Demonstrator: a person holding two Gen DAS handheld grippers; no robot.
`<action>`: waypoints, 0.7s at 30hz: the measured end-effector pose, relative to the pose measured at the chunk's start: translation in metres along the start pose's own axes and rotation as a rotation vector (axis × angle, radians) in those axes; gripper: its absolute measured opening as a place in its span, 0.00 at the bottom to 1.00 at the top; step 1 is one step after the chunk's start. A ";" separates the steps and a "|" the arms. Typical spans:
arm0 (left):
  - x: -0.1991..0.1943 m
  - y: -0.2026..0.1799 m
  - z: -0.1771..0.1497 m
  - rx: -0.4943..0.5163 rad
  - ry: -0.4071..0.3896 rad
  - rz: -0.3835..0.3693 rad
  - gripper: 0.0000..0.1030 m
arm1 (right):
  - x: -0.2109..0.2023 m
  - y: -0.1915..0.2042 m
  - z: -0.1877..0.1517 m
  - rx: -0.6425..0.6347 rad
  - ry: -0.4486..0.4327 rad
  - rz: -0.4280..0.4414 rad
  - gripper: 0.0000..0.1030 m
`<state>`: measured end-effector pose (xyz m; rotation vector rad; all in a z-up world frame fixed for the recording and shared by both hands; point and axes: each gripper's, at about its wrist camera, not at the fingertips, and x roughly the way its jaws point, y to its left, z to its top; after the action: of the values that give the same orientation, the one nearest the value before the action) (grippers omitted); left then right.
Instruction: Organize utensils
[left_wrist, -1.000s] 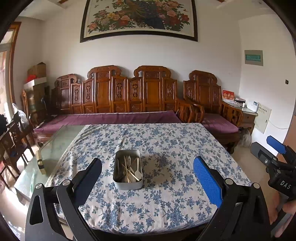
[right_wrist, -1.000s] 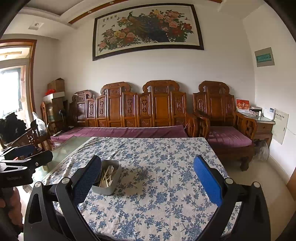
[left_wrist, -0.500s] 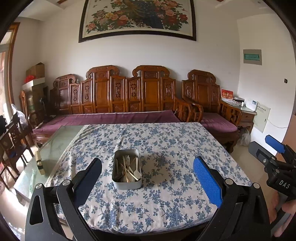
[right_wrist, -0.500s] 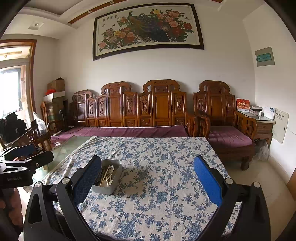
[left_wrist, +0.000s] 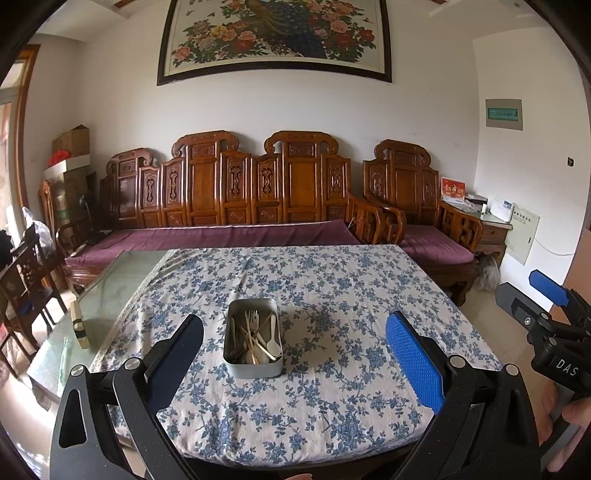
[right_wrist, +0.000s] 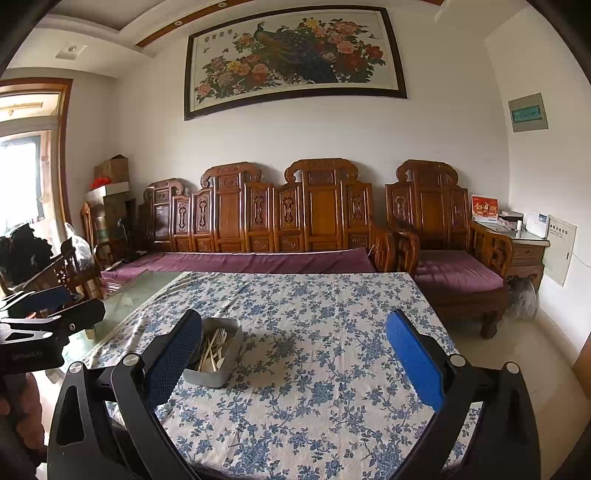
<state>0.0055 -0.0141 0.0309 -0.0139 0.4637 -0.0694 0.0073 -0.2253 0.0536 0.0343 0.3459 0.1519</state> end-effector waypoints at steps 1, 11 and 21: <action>0.000 0.000 0.000 0.002 0.000 -0.001 0.93 | 0.000 0.000 0.000 -0.001 -0.001 -0.001 0.98; -0.001 0.000 0.002 0.002 0.001 -0.004 0.93 | 0.002 0.001 -0.002 -0.003 -0.001 0.002 0.98; -0.001 0.001 0.004 -0.003 -0.001 -0.003 0.93 | 0.003 0.001 -0.003 -0.002 -0.002 0.001 0.98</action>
<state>0.0062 -0.0135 0.0344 -0.0181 0.4623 -0.0716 0.0090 -0.2237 0.0503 0.0330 0.3442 0.1528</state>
